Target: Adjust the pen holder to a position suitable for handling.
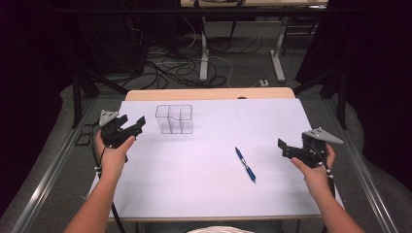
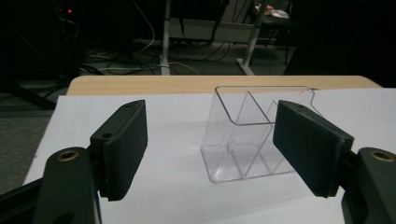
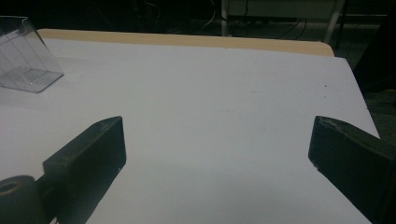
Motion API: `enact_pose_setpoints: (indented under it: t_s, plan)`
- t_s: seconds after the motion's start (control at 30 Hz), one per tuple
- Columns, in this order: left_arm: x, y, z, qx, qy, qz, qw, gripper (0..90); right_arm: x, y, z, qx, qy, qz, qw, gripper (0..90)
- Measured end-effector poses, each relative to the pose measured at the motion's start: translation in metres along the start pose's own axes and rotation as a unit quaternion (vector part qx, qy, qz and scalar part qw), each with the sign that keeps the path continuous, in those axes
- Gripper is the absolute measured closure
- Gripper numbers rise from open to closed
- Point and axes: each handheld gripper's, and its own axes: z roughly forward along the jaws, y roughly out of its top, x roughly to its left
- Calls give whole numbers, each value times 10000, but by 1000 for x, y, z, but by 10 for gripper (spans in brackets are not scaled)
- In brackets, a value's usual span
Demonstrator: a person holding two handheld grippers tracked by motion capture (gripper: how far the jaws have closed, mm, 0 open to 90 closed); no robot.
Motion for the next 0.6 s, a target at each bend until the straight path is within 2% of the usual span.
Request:
enact_pose_setpoints:
  t_s: [0.17,0.43,0.6]
  plan:
    - [-4,10,8,117,299,205,9993,267,0,0,0,43,-17,16,10000,45]
    - [-12,23,23,288,507,242,9980,315,0,-1,1,42,-7,74,10000,53]
    - [-14,29,31,341,601,256,9973,397,-2,-1,1,64,-63,34,10000,58]
